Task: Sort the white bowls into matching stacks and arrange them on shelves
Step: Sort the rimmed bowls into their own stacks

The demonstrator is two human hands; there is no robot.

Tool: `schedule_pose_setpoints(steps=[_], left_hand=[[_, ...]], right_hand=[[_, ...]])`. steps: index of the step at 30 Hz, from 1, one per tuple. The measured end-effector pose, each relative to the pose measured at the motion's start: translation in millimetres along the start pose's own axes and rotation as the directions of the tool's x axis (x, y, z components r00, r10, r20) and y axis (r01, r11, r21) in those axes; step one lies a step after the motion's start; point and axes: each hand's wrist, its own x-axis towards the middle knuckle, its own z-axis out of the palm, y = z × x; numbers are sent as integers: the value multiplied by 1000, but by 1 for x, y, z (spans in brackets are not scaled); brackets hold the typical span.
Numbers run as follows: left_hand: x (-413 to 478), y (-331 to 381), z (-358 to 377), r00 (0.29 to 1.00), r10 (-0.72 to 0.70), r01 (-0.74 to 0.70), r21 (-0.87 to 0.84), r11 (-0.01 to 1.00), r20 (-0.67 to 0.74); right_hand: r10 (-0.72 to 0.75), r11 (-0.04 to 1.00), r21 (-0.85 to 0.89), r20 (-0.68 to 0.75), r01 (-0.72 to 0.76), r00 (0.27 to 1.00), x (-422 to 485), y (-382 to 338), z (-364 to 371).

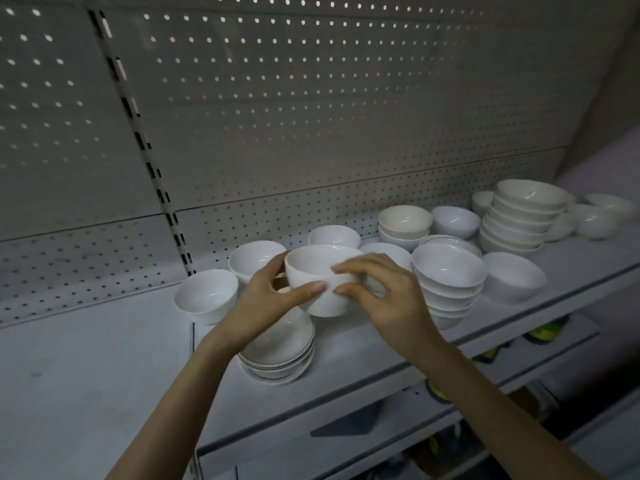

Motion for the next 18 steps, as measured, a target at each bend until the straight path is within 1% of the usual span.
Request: schedule_pose_setpoints(steps=[2, 3, 5, 6, 8, 10, 15, 18], left_hand=[[11, -2, 1, 1000, -11, 10, -83, 997, -15], [17, -4, 2, 1000, -16, 13, -135, 991, -21], [29, -8, 4, 999, -30, 24, -195, 981, -31], [36, -10, 5, 998, -44, 35, -209, 977, -41], [47, -12, 5, 996, -65, 51, -215, 975, -57], [58, -14, 2, 996, -77, 66, -195, 979, -48], [80, -21, -10, 997, -73, 73, -135, 988, 3], [90, -26, -15, 996, -67, 69, -46, 997, 52]], right_hand=[[107, 990, 98, -35, -103, 994, 13, 8, 4], [200, 969, 151, -32, -193, 979, 20, 12, 6], [388, 888, 251, 43, -386, 921, 33, 24, 12], [441, 845, 289, 101, -450, 892, 38, 31, 14], [459, 804, 332, 180, -493, 870, 46, 46, 16], [449, 792, 355, 210, -496, 868, 54, 59, 17], [398, 803, 350, 286, -482, 871, 69, 92, 18], [383, 815, 322, 324, -482, 865, 69, 111, 21]])
